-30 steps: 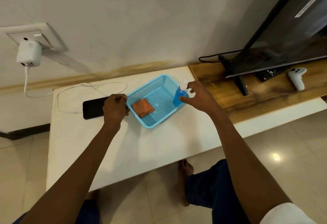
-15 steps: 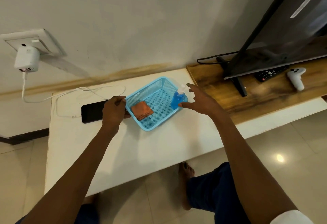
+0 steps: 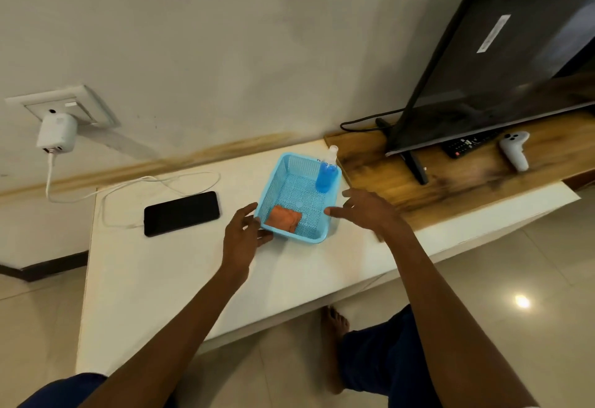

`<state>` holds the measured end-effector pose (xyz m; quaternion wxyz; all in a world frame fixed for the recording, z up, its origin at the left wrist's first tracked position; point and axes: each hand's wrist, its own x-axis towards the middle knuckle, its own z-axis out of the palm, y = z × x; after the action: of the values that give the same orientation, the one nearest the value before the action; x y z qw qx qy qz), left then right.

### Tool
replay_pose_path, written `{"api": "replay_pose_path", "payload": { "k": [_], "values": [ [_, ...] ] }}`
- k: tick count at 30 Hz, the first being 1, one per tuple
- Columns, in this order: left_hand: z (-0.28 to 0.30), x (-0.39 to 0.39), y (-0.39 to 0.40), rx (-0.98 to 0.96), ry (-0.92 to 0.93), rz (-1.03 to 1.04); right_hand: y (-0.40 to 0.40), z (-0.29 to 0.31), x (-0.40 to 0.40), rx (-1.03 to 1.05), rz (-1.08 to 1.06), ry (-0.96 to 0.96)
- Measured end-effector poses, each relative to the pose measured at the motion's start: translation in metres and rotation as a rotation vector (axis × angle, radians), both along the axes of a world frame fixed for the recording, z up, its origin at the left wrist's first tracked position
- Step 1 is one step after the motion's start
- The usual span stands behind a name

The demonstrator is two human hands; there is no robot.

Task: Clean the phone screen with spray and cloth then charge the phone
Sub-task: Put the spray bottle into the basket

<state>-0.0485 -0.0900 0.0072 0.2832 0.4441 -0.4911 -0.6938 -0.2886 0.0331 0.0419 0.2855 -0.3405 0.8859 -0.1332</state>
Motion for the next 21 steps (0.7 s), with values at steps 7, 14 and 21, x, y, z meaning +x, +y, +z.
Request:
{"api": "replay_pose_path", "payload": {
  "k": [7,14,21],
  "values": [
    [-0.007,-0.036,0.052,0.069,0.076,0.167,0.023,-0.010,0.000,-0.123,0.175,-0.039],
    [-0.012,-0.063,0.062,-0.301,-0.260,-0.028,0.029,-0.016,-0.029,-0.181,0.150,0.000],
    [-0.007,-0.085,0.044,-0.702,-0.514,-0.187,0.017,-0.018,-0.044,-0.204,0.012,0.161]
  ]
}}
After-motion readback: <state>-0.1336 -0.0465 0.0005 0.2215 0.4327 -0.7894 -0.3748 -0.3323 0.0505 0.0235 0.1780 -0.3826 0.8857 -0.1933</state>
